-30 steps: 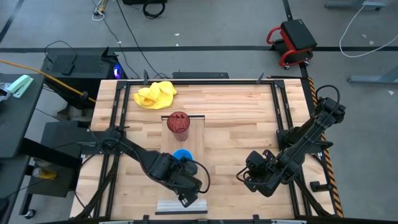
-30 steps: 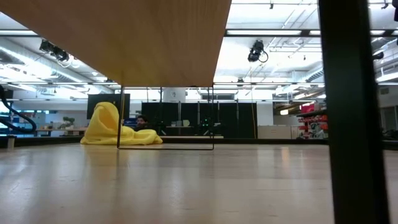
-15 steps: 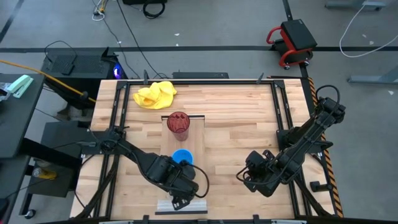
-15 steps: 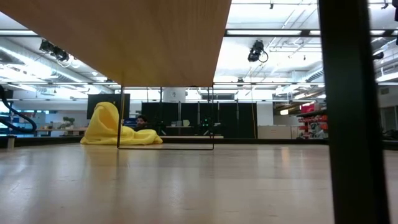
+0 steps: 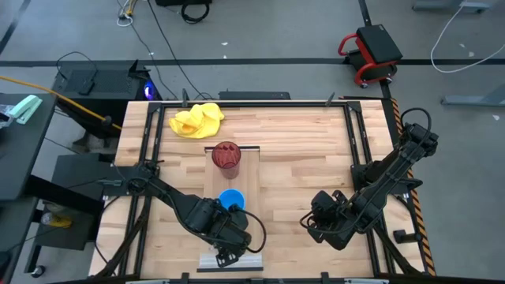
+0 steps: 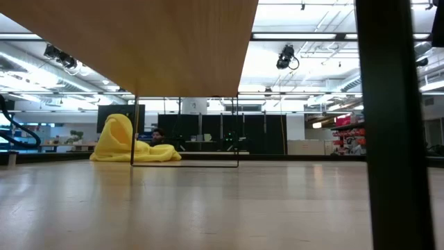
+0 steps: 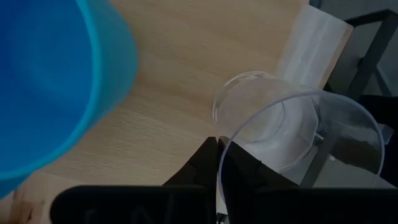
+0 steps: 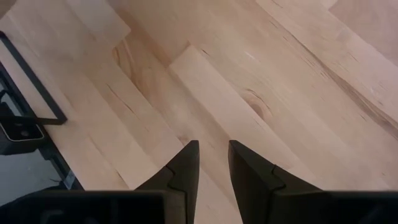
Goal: Stack small to large cups/mugs on shelf
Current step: Put the transparent mug on the shelf
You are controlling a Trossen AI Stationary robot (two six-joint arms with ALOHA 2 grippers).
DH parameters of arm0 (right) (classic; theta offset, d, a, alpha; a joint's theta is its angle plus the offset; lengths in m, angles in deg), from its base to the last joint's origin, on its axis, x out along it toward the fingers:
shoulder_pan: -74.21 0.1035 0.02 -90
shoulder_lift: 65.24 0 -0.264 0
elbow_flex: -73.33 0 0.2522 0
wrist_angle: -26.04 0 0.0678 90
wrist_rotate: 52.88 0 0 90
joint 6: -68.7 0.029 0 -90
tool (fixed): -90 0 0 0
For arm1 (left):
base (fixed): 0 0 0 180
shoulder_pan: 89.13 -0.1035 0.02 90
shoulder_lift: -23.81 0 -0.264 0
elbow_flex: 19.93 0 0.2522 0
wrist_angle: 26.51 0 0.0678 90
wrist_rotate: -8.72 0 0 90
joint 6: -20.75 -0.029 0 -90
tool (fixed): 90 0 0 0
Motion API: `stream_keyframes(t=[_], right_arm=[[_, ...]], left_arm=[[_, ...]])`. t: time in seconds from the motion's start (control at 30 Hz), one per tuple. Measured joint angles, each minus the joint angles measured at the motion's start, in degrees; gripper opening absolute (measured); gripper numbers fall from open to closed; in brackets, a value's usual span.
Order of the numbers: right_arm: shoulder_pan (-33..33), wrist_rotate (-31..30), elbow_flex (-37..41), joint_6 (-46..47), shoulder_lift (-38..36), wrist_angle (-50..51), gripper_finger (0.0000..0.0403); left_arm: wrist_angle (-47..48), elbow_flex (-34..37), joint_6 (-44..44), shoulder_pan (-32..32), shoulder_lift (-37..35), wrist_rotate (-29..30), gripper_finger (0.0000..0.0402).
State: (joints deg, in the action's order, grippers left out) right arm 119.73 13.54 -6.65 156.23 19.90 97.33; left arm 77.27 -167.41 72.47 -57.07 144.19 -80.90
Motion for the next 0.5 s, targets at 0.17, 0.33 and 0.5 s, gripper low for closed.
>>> stream_keyframes(t=[0.17,0.33,0.5], right_arm=[[0.0,-0.44,0.0,0.0,0.0,-0.08,0.0094],[0.0,-0.77,0.0,-0.07,0.0,-0.08,0.0094],[0.0,-1.28,0.0,-0.11,0.0,-0.08,0.0094]], left_arm=[[0.0,0.0,0.09,0.06,0.0,-0.04,0.0027],[0.0,0.0,0.42,0.0,0.0,-0.02,0.0043],[0.0,0.0,1.66,0.02,0.0,-0.54,0.0057]])
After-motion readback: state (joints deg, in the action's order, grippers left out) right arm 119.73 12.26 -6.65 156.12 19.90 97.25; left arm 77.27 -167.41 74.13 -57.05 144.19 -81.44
